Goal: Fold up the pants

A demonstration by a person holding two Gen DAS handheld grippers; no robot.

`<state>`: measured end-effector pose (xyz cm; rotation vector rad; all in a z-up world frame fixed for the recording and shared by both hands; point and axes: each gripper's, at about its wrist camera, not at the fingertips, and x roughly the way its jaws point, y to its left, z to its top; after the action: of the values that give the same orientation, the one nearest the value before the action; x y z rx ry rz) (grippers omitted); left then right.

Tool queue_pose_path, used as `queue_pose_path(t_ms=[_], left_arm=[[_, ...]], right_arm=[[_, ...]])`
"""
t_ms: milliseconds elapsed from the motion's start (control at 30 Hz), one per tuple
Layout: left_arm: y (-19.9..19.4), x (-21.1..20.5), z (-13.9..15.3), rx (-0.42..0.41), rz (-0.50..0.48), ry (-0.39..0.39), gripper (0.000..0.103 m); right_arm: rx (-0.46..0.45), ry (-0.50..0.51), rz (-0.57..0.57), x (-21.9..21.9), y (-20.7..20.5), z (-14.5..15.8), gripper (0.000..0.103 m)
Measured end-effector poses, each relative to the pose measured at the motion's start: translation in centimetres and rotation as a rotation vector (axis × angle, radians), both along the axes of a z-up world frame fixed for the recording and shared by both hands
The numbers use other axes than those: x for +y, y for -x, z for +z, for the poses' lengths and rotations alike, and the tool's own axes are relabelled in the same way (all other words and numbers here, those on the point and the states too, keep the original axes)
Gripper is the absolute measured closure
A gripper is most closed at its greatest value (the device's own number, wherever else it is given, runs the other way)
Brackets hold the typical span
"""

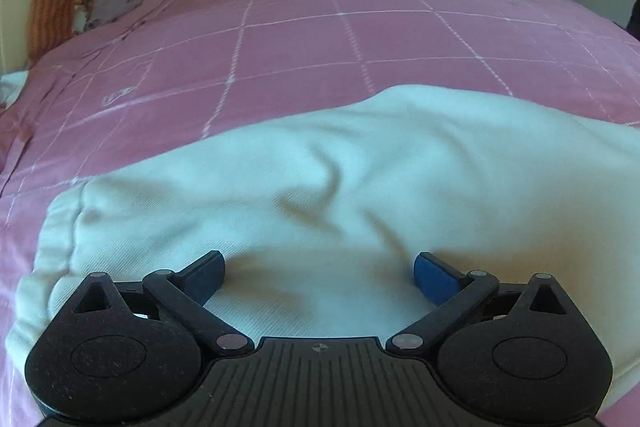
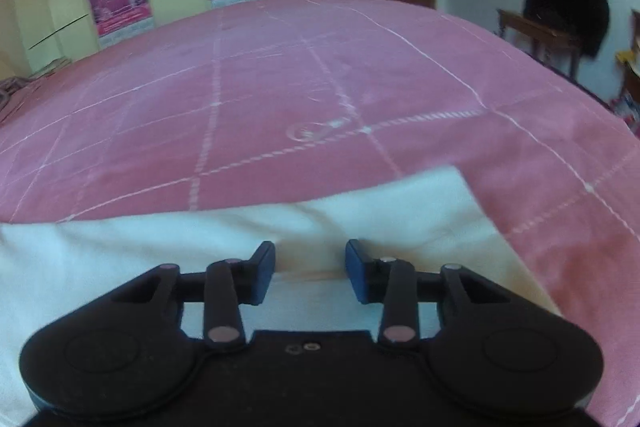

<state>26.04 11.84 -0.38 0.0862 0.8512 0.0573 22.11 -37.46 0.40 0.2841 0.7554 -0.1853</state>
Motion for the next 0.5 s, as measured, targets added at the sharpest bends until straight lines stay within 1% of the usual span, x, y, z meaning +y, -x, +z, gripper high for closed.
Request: queue_pose_path(t_ms=[33,67,100,133,167,233,267,333,433,500], left_arm=[[1.4,1.3,0.5,-0.023,0.020,0.020,0.002],[2.8,2.3,0.9,-0.045,0.036,0.029,0.002],[4.2,3.2,1.2,-0.057,0.056,0.024,0.002],[5.5,3.9,1.3,-0.065,0.071,0.022,0.002],[6.6,4.7,1.1,-0.073,0.076,0.036,0.002],[7.7,5.8,0.2,-0.055,0.102,0.063,0.002],[8.0,6.1,-0.2,-0.057,0.110,0.080,0.002],[7.6,6.4,-0.8,-0.067,0.122,0.094,0.002],[7.0,5.9,-1.7,-0.079,0.144,0.083,0.000],[7.7,5.4,-1.9,-0.097,0.143,0.065,0.000]], right_arm=[[-0.016,-0.100,-0.028,-1.9,0.6,0.2,0.080],[-0.057,-0.144,-0.064,-3.0,1.7,1.0,0.073],[-0.141,-0.152,-0.090,-3.8,3.5,2.3,0.058],[-0.220,-0.167,-0.106,-4.5,5.5,3.3,0.056],[-0.266,-0.213,-0.121,-5.5,7.5,3.9,0.055],[-0.292,-0.319,-0.158,-7.2,10.9,3.5,0.055],[-0.298,-0.351,-0.173,-7.8,12.4,3.1,0.055],[-0.284,-0.427,-0.199,-8.6,14.8,1.5,0.055],[-0.273,-0.551,-0.227,-8.8,16.3,-1.3,0.055],[-0.287,-0.639,-0.235,-8.7,16.3,-2.6,0.055]])
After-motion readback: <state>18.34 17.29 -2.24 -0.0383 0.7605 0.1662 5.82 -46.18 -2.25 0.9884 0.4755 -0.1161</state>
